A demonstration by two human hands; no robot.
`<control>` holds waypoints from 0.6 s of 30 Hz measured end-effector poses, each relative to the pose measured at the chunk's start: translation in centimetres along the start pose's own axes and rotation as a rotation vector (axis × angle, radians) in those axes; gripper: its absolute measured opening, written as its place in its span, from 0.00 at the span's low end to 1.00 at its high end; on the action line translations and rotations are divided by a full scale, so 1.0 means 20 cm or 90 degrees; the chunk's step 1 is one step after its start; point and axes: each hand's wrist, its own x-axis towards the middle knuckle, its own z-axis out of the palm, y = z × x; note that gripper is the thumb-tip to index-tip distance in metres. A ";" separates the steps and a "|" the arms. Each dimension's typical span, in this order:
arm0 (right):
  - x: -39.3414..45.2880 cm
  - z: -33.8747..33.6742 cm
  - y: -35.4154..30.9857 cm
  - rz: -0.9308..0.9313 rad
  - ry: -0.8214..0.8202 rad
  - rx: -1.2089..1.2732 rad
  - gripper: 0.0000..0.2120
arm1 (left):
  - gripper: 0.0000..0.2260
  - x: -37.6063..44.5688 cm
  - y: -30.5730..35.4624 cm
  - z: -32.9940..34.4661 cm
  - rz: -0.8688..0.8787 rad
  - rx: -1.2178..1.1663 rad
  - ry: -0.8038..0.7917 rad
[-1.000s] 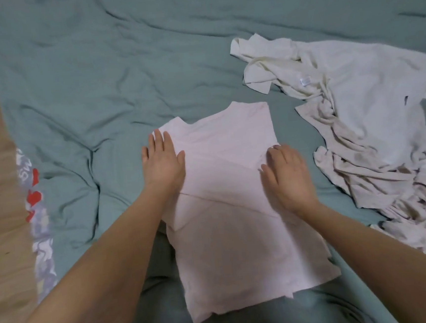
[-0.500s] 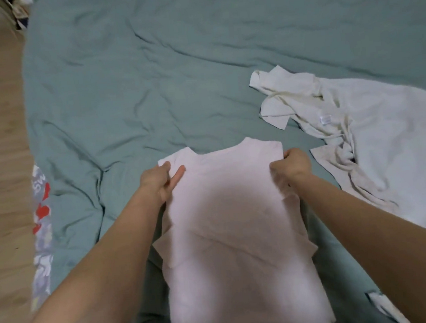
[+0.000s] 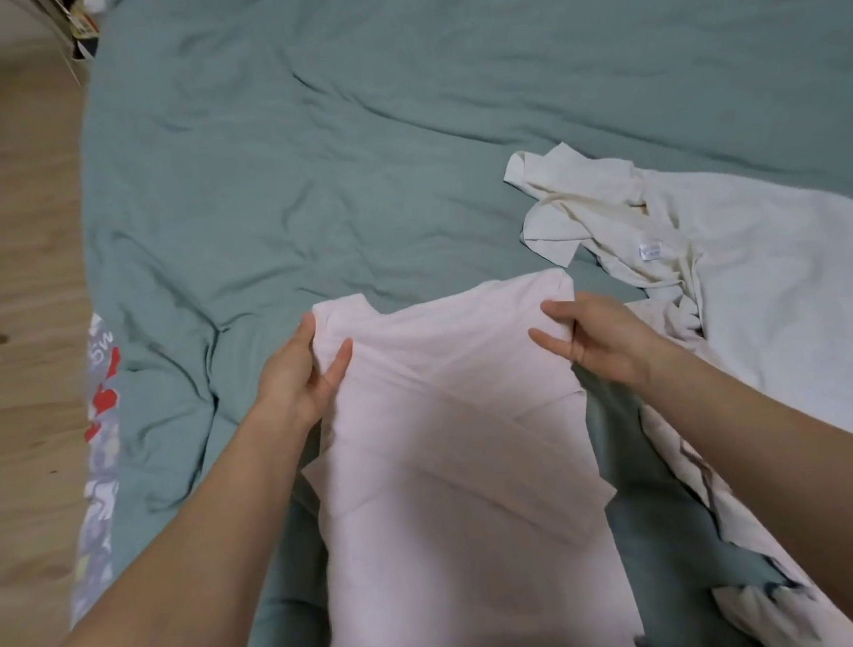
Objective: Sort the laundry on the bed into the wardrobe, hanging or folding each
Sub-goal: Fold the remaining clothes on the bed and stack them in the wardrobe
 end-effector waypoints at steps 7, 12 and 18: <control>-0.42 -0.08 0.10 -0.081 -0.081 -0.105 0.12 | 0.10 -0.29 -0.05 -0.28 -0.002 0.067 -0.094; -0.64 -0.25 0.30 -0.110 -0.150 -0.338 0.10 | 0.19 -0.55 -0.23 -0.53 0.067 0.333 -0.124; -0.83 -0.41 0.52 -0.249 -0.192 -0.735 0.11 | 0.28 -0.71 -0.42 -0.75 0.180 0.709 -0.280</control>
